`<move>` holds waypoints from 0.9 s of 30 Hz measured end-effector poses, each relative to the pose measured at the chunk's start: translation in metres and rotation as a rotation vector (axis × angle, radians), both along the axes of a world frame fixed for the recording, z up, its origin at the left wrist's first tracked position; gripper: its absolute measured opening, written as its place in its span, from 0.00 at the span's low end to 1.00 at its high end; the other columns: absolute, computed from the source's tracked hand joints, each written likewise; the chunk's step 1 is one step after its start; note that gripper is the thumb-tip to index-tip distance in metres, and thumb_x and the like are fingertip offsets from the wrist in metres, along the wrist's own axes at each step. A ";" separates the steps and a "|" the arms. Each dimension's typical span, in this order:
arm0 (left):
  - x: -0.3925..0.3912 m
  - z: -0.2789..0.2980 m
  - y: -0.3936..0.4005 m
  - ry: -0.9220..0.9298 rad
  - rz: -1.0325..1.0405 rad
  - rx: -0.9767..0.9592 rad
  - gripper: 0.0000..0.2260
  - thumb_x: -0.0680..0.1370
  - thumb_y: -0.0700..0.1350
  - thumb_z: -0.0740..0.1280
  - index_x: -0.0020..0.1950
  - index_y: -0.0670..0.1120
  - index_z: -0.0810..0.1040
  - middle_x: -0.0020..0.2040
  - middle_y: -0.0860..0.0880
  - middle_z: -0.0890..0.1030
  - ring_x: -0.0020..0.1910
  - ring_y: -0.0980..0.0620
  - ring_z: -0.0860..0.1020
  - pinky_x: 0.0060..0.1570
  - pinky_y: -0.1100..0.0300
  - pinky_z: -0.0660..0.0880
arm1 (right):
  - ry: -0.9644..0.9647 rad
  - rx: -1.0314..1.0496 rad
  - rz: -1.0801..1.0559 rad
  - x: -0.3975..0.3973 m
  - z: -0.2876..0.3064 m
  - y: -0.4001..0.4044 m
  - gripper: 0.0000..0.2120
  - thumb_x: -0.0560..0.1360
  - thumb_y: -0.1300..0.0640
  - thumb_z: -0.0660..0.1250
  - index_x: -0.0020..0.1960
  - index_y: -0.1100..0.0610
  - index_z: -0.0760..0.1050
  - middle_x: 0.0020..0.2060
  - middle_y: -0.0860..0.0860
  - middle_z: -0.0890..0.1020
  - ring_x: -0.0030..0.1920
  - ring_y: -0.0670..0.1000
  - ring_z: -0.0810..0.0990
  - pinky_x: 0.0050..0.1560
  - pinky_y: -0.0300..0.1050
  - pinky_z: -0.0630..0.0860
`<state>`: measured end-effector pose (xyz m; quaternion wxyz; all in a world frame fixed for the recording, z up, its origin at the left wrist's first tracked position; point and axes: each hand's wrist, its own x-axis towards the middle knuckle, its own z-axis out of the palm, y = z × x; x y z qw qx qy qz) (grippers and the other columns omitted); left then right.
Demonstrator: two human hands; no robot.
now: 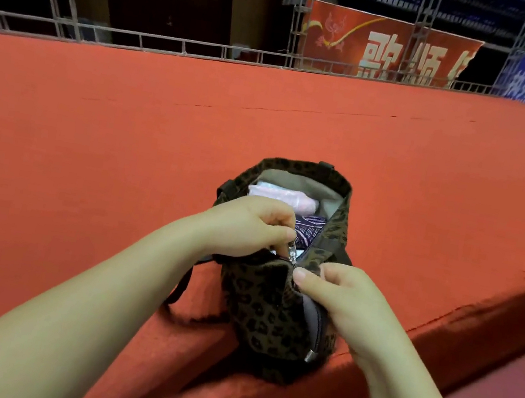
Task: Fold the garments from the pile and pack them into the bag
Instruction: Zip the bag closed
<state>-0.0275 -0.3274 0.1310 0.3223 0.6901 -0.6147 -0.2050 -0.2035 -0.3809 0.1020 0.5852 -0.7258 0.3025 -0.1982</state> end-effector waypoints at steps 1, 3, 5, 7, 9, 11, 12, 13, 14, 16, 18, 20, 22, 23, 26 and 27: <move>-0.001 0.001 -0.003 -0.044 0.020 -0.035 0.08 0.76 0.46 0.64 0.36 0.50 0.75 0.33 0.59 0.81 0.41 0.53 0.79 0.47 0.52 0.76 | -0.098 0.110 0.002 0.001 -0.001 0.001 0.17 0.71 0.56 0.73 0.32 0.58 0.67 0.26 0.54 0.70 0.25 0.47 0.69 0.27 0.35 0.65; 0.000 0.006 -0.011 -0.112 0.067 -0.085 0.08 0.76 0.45 0.64 0.37 0.49 0.75 0.34 0.59 0.81 0.41 0.55 0.79 0.48 0.52 0.76 | -0.217 0.254 0.018 0.000 -0.003 0.001 0.17 0.67 0.53 0.71 0.40 0.68 0.73 0.36 0.62 0.77 0.37 0.55 0.76 0.39 0.46 0.70; 0.004 0.011 -0.020 -0.147 0.106 -0.095 0.07 0.76 0.46 0.64 0.38 0.49 0.75 0.36 0.57 0.82 0.42 0.54 0.80 0.49 0.50 0.76 | -0.256 0.312 0.034 -0.002 -0.005 0.001 0.24 0.65 0.52 0.69 0.48 0.73 0.74 0.42 0.67 0.80 0.43 0.60 0.77 0.46 0.53 0.71; 0.010 0.015 -0.029 -0.206 0.115 -0.060 0.08 0.77 0.46 0.63 0.38 0.49 0.76 0.37 0.57 0.82 0.41 0.54 0.80 0.46 0.52 0.76 | -0.253 0.331 0.058 -0.007 -0.008 -0.001 0.21 0.65 0.54 0.69 0.48 0.71 0.77 0.46 0.69 0.81 0.44 0.62 0.79 0.48 0.55 0.72; 0.014 0.019 -0.036 -0.264 0.101 -0.030 0.08 0.77 0.47 0.63 0.38 0.50 0.75 0.37 0.57 0.81 0.40 0.53 0.78 0.42 0.55 0.73 | -0.223 0.334 0.086 -0.013 -0.010 0.000 0.11 0.65 0.57 0.72 0.42 0.65 0.81 0.43 0.67 0.83 0.41 0.60 0.81 0.44 0.50 0.76; 0.017 0.022 -0.040 -0.304 0.093 -0.008 0.09 0.78 0.48 0.63 0.38 0.51 0.74 0.38 0.56 0.80 0.38 0.53 0.76 0.40 0.56 0.71 | -0.179 0.333 0.111 -0.017 -0.012 -0.005 0.10 0.65 0.56 0.73 0.39 0.63 0.81 0.39 0.62 0.83 0.38 0.58 0.80 0.39 0.47 0.76; 0.018 0.023 -0.042 -0.315 0.089 0.012 0.09 0.78 0.48 0.63 0.38 0.52 0.74 0.38 0.55 0.80 0.37 0.53 0.75 0.40 0.56 0.70 | -0.132 0.302 0.140 -0.019 -0.010 -0.008 0.16 0.65 0.51 0.73 0.40 0.64 0.79 0.38 0.62 0.81 0.38 0.58 0.78 0.39 0.48 0.74; 0.018 0.023 -0.043 -0.318 0.082 0.042 0.08 0.78 0.48 0.63 0.39 0.52 0.73 0.37 0.56 0.79 0.37 0.55 0.74 0.40 0.57 0.70 | -0.056 0.226 0.161 -0.019 -0.005 -0.011 0.22 0.63 0.45 0.72 0.40 0.65 0.77 0.35 0.61 0.79 0.37 0.57 0.76 0.38 0.48 0.70; 0.019 0.022 -0.044 -0.306 0.072 0.087 0.08 0.79 0.48 0.62 0.40 0.52 0.73 0.37 0.58 0.79 0.37 0.55 0.74 0.40 0.56 0.70 | 0.019 0.134 0.161 -0.018 0.003 -0.015 0.26 0.62 0.40 0.72 0.39 0.64 0.76 0.32 0.59 0.77 0.34 0.55 0.73 0.36 0.46 0.67; 0.022 0.021 -0.046 -0.240 0.045 0.176 0.07 0.79 0.48 0.60 0.42 0.51 0.73 0.37 0.60 0.81 0.40 0.52 0.77 0.44 0.53 0.72 | 0.159 -0.056 0.086 -0.011 0.016 -0.026 0.32 0.62 0.29 0.68 0.34 0.60 0.73 0.25 0.54 0.74 0.27 0.50 0.71 0.32 0.42 0.65; 0.026 0.019 -0.048 -0.176 0.016 0.247 0.07 0.80 0.48 0.59 0.42 0.50 0.73 0.38 0.59 0.82 0.43 0.50 0.77 0.47 0.52 0.71 | 0.235 -0.151 -0.008 0.002 0.023 -0.039 0.30 0.67 0.29 0.64 0.29 0.57 0.69 0.19 0.48 0.71 0.19 0.48 0.68 0.27 0.37 0.64; 0.030 0.015 -0.050 -0.160 -0.015 0.307 0.09 0.80 0.48 0.59 0.42 0.48 0.72 0.39 0.56 0.81 0.42 0.51 0.75 0.47 0.55 0.69 | 0.288 -0.163 0.010 0.018 0.019 -0.044 0.27 0.69 0.35 0.67 0.25 0.53 0.64 0.16 0.45 0.67 0.17 0.46 0.63 0.22 0.36 0.59; 0.032 0.012 -0.051 -0.172 -0.031 0.338 0.10 0.81 0.48 0.58 0.41 0.50 0.71 0.37 0.56 0.80 0.41 0.54 0.73 0.45 0.57 0.68 | 0.293 -0.171 0.043 0.028 0.007 -0.043 0.26 0.70 0.41 0.70 0.26 0.52 0.60 0.18 0.45 0.64 0.20 0.47 0.61 0.24 0.39 0.57; 0.033 0.011 -0.051 -0.175 -0.028 0.329 0.10 0.81 0.48 0.58 0.40 0.50 0.71 0.36 0.57 0.80 0.40 0.55 0.72 0.45 0.58 0.67 | 0.219 -0.127 0.035 0.032 0.001 -0.042 0.23 0.71 0.45 0.71 0.27 0.53 0.62 0.21 0.47 0.65 0.24 0.47 0.62 0.27 0.40 0.58; 0.038 0.014 -0.053 -0.146 -0.001 0.222 0.09 0.80 0.46 0.60 0.40 0.48 0.72 0.33 0.57 0.77 0.33 0.59 0.71 0.37 0.64 0.66 | -0.080 0.135 0.009 0.036 -0.002 -0.035 0.17 0.71 0.52 0.72 0.40 0.67 0.73 0.35 0.59 0.75 0.36 0.54 0.73 0.39 0.48 0.67; 0.040 0.017 -0.055 -0.163 -0.001 0.187 0.09 0.80 0.46 0.61 0.40 0.48 0.73 0.33 0.56 0.75 0.33 0.58 0.70 0.37 0.63 0.66 | -0.127 0.172 -0.001 0.034 -0.002 -0.034 0.24 0.67 0.51 0.72 0.44 0.73 0.72 0.37 0.62 0.76 0.38 0.56 0.74 0.41 0.51 0.68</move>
